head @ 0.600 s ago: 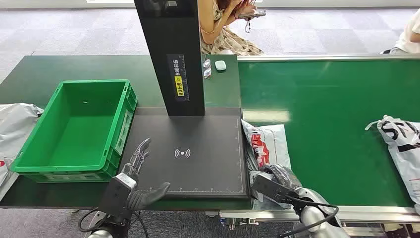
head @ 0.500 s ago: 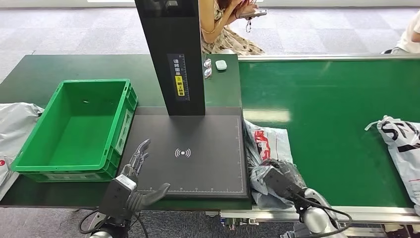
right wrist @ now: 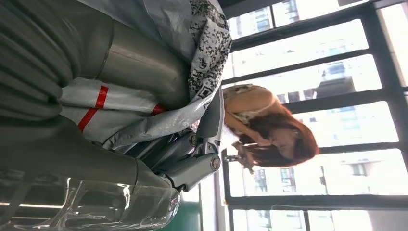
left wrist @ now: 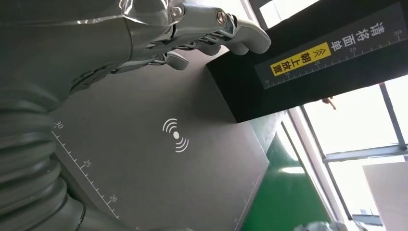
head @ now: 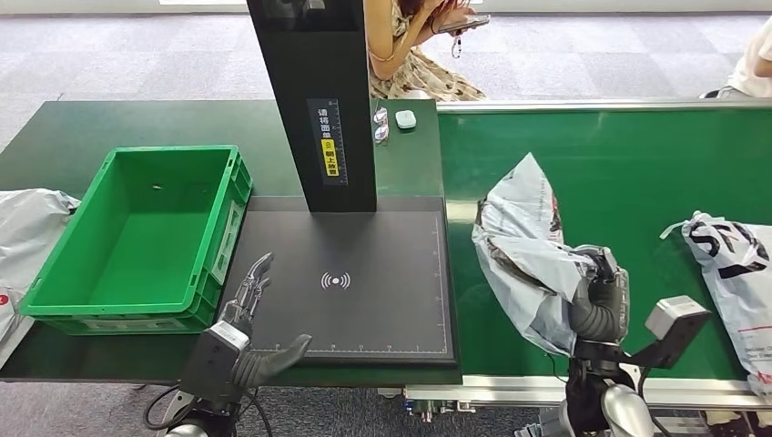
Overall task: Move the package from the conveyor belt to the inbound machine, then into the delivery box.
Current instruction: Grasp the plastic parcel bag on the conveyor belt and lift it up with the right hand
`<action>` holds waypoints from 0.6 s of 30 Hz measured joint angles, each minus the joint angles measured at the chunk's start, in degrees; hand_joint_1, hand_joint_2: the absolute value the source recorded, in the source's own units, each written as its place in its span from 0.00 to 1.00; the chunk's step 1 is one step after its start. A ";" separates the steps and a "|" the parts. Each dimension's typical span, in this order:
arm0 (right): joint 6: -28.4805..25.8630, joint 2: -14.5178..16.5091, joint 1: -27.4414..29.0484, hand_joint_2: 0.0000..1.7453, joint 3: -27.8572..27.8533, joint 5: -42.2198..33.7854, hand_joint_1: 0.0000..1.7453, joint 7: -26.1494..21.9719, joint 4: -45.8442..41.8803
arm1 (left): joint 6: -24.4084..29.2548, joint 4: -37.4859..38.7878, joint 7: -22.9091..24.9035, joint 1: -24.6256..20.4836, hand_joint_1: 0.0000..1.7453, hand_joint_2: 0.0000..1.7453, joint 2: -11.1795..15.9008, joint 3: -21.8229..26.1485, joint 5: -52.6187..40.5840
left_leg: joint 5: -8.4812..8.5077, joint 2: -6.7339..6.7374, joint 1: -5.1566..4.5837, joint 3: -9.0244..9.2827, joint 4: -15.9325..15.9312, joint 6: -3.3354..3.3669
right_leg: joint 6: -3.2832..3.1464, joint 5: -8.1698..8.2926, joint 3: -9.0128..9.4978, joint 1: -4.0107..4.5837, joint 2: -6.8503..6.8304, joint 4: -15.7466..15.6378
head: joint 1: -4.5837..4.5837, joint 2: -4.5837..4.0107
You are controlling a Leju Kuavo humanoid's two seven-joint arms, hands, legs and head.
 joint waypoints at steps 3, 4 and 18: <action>-0.49 0.88 0.16 1.00 0.01 -0.84 0.87 -1.17 -2.24 | 0.31 0.00 -0.31 0.03 0.00 1.00 0.02 -0.01 -0.03 | 0.00 0.00 0.00 0.00 0.00 0.00 | 0.00 0.00 0.01 0.00 0.00 0.00 | -0.01 0.00; -0.44 1.17 0.04 1.00 0.07 -0.92 0.89 -1.39 -2.82 | 0.43 0.00 -0.38 0.04 0.00 1.00 0.03 -0.02 -0.03 | 0.00 0.00 0.00 0.00 0.00 0.00 | 0.00 0.00 0.01 0.00 0.00 0.01 | -0.01 0.00; 6.98 2.90 -13.16 1.00 8.14 -1.13 1.00 3.17 0.79 | 1.49 -0.01 -0.81 -0.32 0.00 1.00 0.02 -0.63 -0.37 | 0.17 0.04 0.01 0.00 -0.01 -0.02 | -0.08 0.09 0.00 0.01 0.02 0.05 | -0.01 0.00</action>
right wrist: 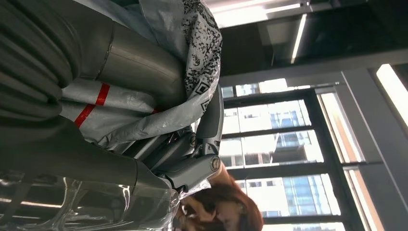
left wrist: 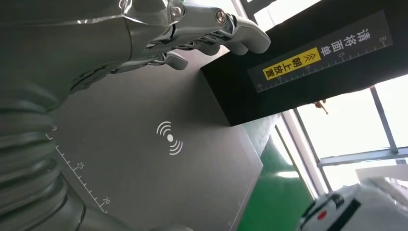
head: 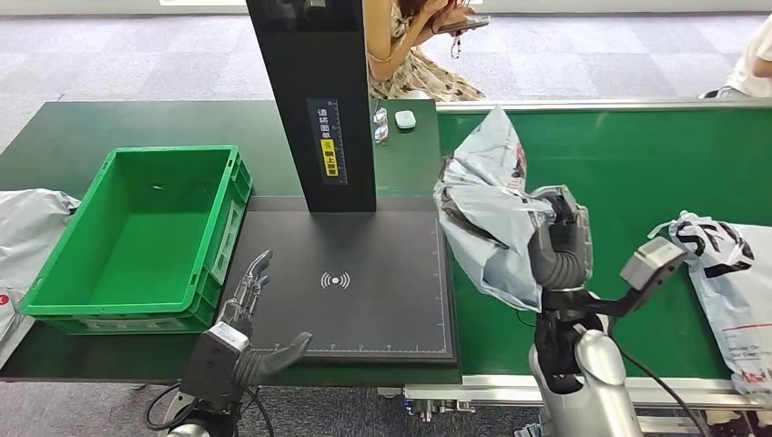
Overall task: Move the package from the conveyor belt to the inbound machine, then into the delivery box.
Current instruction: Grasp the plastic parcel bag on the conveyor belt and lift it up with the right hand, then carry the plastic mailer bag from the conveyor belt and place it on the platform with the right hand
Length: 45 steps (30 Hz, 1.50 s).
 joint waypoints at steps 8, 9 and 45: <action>3.20 1.43 -9.32 1.00 6.35 -2.26 0.55 6.24 9.60 | 1.57 -0.14 0.02 -0.16 0.00 1.00 0.05 0.00 -0.56 | 0.06 -0.01 0.00 -0.01 0.00 -0.05 | -0.02 0.04 0.00 0.00 -0.01 0.01 | -0.01 0.00; 3.51 1.56 -10.11 1.00 7.36 -2.35 0.30 7.11 11.00 | 1.93 -0.21 0.07 -0.15 0.00 1.00 0.07 0.00 -0.66 | 0.06 -0.03 0.00 -0.01 0.00 -0.05 | -0.02 0.04 -0.01 0.00 -0.02 0.01 | -0.01 0.00; 17.27 0.08 -10.05 1.00 14.53 -4.30 0.00 4.48 19.38 | 13.96 -0.61 -1.64 -1.86 0.00 1.00 0.32 0.44 -9.82 | 0.09 -0.06 -0.01 -0.05 0.02 -0.05 | -0.02 0.07 -0.12 0.00 -0.04 -0.04 | -0.01 0.00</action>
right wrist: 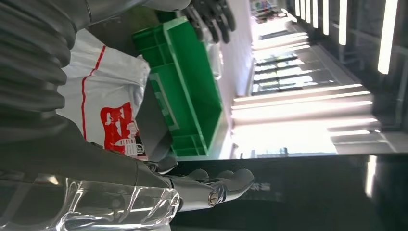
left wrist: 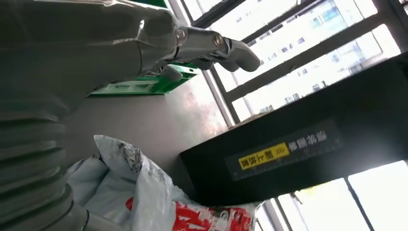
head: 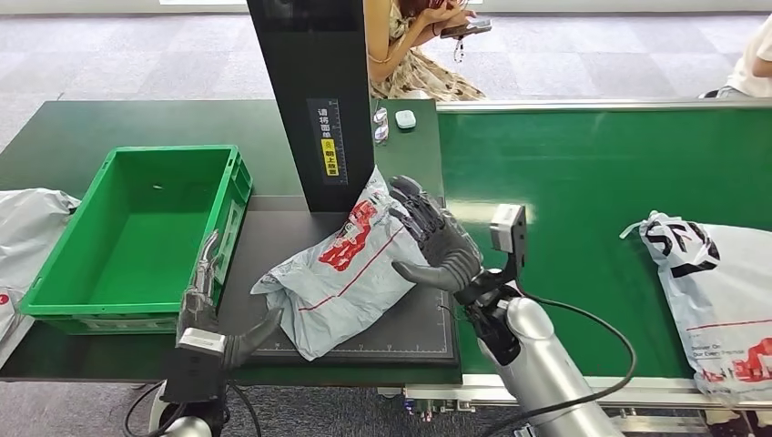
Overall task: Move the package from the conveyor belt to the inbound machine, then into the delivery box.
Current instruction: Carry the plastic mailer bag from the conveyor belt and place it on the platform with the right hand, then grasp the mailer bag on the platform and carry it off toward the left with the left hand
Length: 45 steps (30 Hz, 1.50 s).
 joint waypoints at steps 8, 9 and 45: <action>-1.24 -0.07 9.41 1.00 -6.33 1.73 0.00 -1.32 -13.83 | -8.16 4.20 6.90 -6.54 0.00 1.00 0.35 -6.68 -18.98 | 0.01 -0.01 -0.01 -0.04 0.00 0.01 | 0.05 0.05 -0.03 -0.01 -0.01 -0.01 | 0.00 0.00; -1.56 -0.07 10.15 1.00 -6.94 2.17 0.00 -1.32 -15.12 | -8.66 5.48 7.48 -8.03 0.00 1.00 0.42 -7.60 -20.12 | 0.02 -0.01 0.00 -0.03 0.01 0.02 | 0.06 0.07 -0.03 -0.01 -0.01 -0.01 | -0.01 0.00; -2.96 -0.04 23.95 1.00 -16.91 7.92 0.00 -4.50 -28.39 | -26.73 41.05 11.71 -43.28 0.00 1.00 7.09 -24.60 -19.49 | 0.21 0.06 0.00 -0.11 -0.01 0.02 | -0.01 0.26 -0.12 0.01 0.07 0.02 | 0.01 0.00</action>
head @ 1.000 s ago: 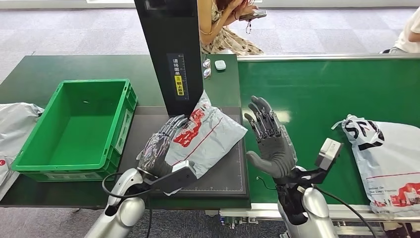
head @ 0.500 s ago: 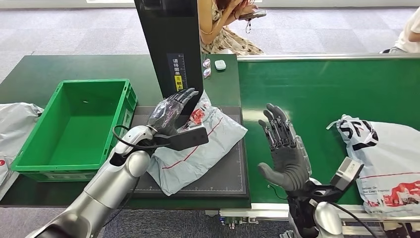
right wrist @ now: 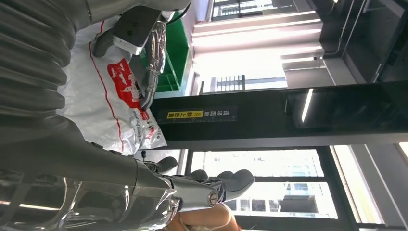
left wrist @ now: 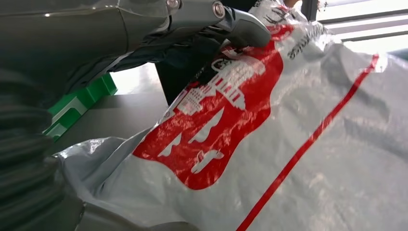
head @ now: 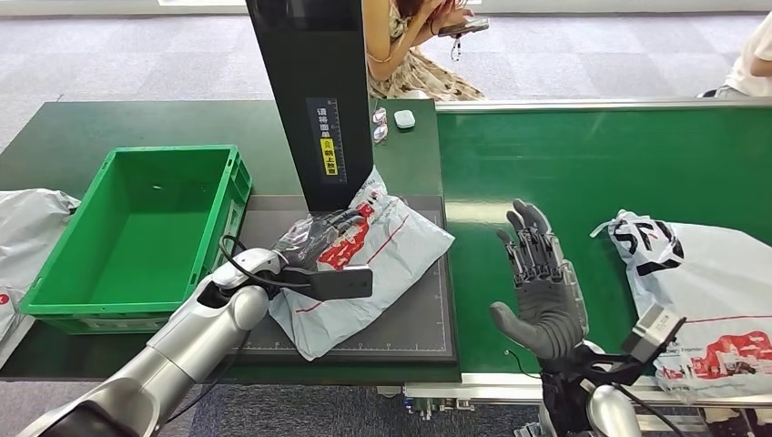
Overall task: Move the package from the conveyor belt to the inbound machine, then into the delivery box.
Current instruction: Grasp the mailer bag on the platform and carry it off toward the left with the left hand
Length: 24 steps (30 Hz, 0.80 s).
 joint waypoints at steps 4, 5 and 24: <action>0.03 0.00 0.47 1.00 -0.02 0.04 0.00 -0.04 -0.21 | -0.16 0.22 -0.02 -0.04 0.00 1.00 0.84 -1.10 0.00 | 0.00 0.00 -0.01 0.00 0.00 0.00 | 0.00 0.00 0.01 -0.01 0.00 0.00 | 0.01 0.00; 0.02 0.00 0.50 1.00 -0.02 0.09 0.00 -0.03 -0.30 | -0.20 0.32 -0.03 -0.07 0.00 1.00 0.97 -1.36 -0.01 | 0.00 0.00 -0.01 0.00 0.01 0.00 | 0.00 0.00 0.01 -0.01 0.00 0.00 | 0.01 0.00; -1.10 0.02 0.11 1.00 0.01 0.57 0.00 0.79 -1.45 | -1.74 8.11 -1.75 -4.78 0.96 1.00 -0.37 -10.25 0.21 | 0.01 -0.03 -0.01 0.03 0.01 0.01 | 0.01 0.01 0.09 -0.01 -0.04 0.00 | 0.00 0.00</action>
